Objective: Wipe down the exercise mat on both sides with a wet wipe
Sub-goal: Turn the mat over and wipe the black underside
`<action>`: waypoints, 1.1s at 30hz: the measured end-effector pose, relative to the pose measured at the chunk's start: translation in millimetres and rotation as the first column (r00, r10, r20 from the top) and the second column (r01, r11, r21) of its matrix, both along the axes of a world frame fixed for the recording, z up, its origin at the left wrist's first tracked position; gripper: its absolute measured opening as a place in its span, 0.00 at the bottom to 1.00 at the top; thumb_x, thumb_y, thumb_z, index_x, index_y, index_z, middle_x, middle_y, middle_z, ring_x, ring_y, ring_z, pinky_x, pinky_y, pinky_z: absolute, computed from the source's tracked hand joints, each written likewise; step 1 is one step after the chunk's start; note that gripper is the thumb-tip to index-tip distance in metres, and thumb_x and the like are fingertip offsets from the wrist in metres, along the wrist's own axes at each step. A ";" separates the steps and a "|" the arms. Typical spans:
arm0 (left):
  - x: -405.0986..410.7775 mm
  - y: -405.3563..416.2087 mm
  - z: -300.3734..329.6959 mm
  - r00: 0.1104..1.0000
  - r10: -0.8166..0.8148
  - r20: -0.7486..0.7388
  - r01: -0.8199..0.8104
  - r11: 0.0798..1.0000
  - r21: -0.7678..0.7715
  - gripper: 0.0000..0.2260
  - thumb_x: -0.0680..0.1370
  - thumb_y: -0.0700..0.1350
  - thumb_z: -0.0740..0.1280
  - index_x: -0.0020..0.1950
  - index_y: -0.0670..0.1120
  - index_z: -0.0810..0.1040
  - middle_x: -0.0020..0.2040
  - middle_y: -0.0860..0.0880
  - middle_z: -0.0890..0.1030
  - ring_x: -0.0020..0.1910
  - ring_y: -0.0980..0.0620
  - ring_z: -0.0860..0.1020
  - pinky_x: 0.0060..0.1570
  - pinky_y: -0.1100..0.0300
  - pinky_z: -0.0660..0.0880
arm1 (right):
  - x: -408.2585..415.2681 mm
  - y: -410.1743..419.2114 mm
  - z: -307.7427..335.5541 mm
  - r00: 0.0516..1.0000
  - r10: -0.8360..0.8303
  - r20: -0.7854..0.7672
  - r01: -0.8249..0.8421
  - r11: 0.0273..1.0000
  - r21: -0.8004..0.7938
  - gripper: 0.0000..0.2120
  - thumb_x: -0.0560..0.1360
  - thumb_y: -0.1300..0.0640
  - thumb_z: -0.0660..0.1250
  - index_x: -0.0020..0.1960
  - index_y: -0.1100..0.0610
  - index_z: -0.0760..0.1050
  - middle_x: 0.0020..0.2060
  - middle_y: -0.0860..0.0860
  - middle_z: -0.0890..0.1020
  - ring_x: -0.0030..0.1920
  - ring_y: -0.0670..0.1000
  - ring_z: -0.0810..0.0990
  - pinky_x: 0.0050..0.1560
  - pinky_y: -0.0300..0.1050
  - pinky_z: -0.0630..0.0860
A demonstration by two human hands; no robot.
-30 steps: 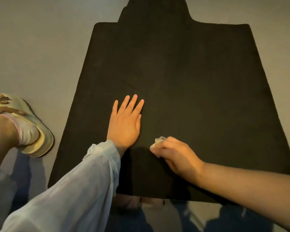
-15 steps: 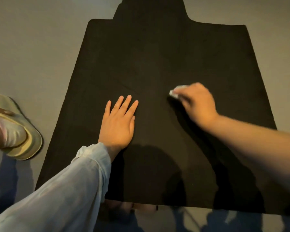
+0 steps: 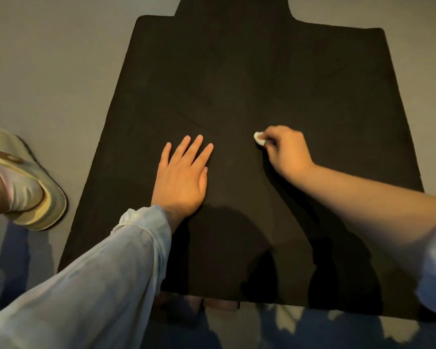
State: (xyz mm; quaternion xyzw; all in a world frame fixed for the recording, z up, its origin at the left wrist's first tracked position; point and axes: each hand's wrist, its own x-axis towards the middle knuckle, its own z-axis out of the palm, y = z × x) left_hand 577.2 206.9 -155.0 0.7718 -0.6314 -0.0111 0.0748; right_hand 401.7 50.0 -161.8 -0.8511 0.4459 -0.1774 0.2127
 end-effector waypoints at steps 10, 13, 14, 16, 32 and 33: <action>-2.3 0.9 -1.5 0.999 -0.003 0.054 0.002 1.000 0.009 0.22 0.79 0.46 0.55 0.74 0.49 0.63 0.74 0.45 0.64 0.74 0.44 0.60 0.72 0.46 0.50 | -62.8 156.0 29.3 0.783 0.618 0.068 -0.617 0.758 0.213 0.07 0.70 0.67 0.71 0.48 0.62 0.83 0.42 0.58 0.83 0.43 0.57 0.83 0.46 0.48 0.80; -2.1 1.8 -2.3 0.999 0.001 0.055 -0.001 1.000 0.002 0.21 0.80 0.47 0.54 0.74 0.48 0.63 0.74 0.45 0.64 0.74 0.44 0.59 0.72 0.46 0.49 | -77.6 176.0 33.5 0.607 0.791 0.075 -0.782 0.578 0.234 0.08 0.71 0.66 0.71 0.50 0.62 0.82 0.45 0.57 0.83 0.45 0.56 0.83 0.45 0.48 0.81; -1.8 1.9 -2.5 0.999 0.001 0.051 -0.001 1.000 0.001 0.21 0.80 0.47 0.54 0.74 0.48 0.63 0.74 0.46 0.64 0.74 0.44 0.59 0.72 0.46 0.49 | -79.0 175.4 35.5 0.579 0.808 0.112 -0.804 0.543 0.243 0.07 0.73 0.66 0.69 0.50 0.63 0.81 0.46 0.58 0.83 0.46 0.55 0.82 0.46 0.49 0.80; -1.5 1.4 -3.0 0.999 -0.002 0.044 0.002 1.000 0.001 0.21 0.80 0.46 0.54 0.74 0.48 0.63 0.74 0.45 0.64 0.74 0.44 0.59 0.72 0.46 0.49 | -73.1 156.7 41.8 0.641 0.731 0.235 -0.767 0.605 0.212 0.09 0.76 0.64 0.63 0.51 0.65 0.80 0.48 0.59 0.82 0.50 0.52 0.79 0.53 0.48 0.77; 0.9 -0.5 -4.0 1.000 -0.003 -0.007 0.002 1.000 -0.030 0.21 0.79 0.45 0.57 0.73 0.49 0.65 0.73 0.46 0.65 0.73 0.44 0.60 0.72 0.47 0.48 | 44.2 -23.5 16.5 0.985 -0.167 0.035 0.168 0.985 -0.029 0.08 0.76 0.65 0.58 0.52 0.62 0.74 0.51 0.59 0.75 0.51 0.59 0.75 0.46 0.41 0.65; 0.8 -1.0 -4.6 1.000 -0.002 -0.002 0.002 0.999 -0.032 0.22 0.79 0.46 0.57 0.73 0.49 0.65 0.73 0.46 0.65 0.73 0.44 0.60 0.72 0.47 0.49 | 37.7 -7.2 15.6 0.993 -0.114 0.042 0.116 0.992 -0.040 0.07 0.76 0.66 0.58 0.50 0.63 0.74 0.49 0.60 0.75 0.49 0.60 0.75 0.45 0.43 0.65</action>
